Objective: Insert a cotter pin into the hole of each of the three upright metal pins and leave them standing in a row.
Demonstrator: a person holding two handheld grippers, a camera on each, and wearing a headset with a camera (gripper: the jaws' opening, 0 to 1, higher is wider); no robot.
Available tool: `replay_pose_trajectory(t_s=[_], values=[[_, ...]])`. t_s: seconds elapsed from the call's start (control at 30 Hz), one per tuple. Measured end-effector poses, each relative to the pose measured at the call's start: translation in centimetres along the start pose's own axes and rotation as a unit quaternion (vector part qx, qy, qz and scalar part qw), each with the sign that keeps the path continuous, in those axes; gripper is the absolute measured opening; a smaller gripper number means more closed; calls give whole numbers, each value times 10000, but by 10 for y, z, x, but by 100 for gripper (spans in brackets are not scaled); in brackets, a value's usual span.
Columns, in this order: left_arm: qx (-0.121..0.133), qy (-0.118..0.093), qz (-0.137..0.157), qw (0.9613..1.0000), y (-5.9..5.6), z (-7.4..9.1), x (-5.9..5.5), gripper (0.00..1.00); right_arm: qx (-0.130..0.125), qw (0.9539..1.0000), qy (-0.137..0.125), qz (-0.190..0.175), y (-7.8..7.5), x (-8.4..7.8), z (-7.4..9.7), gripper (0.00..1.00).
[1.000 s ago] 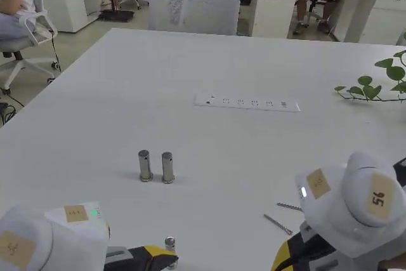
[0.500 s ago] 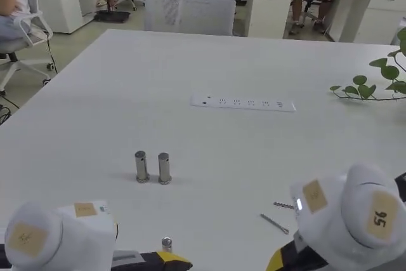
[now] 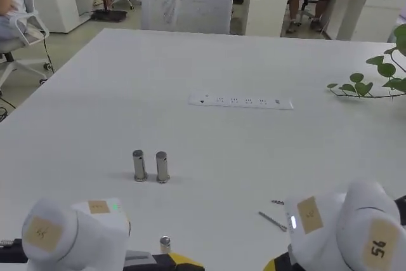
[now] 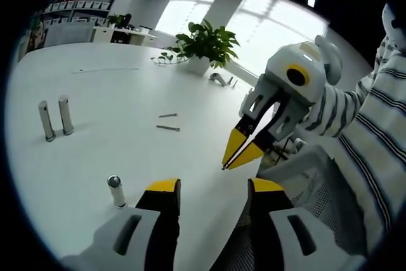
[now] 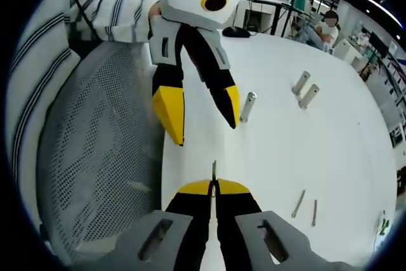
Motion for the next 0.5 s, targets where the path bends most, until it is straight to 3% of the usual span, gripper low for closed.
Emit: replay_pose_trajectory(t_s=[0.5], values=[[-47,32,32,10000,-2,-7,0,35,-362,9993,-26,47,6,2,-2,2]])
Point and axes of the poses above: the centre of the closed fingertips' face, and the gripper's own axes: z roughly backward along the fingers, y roughly to its left, x roughly out of its top, the point moved 7 cm from there along z, roughly backward along the fingers, and after that the axes turned 10 degrees about x, right-handed, at the moved point
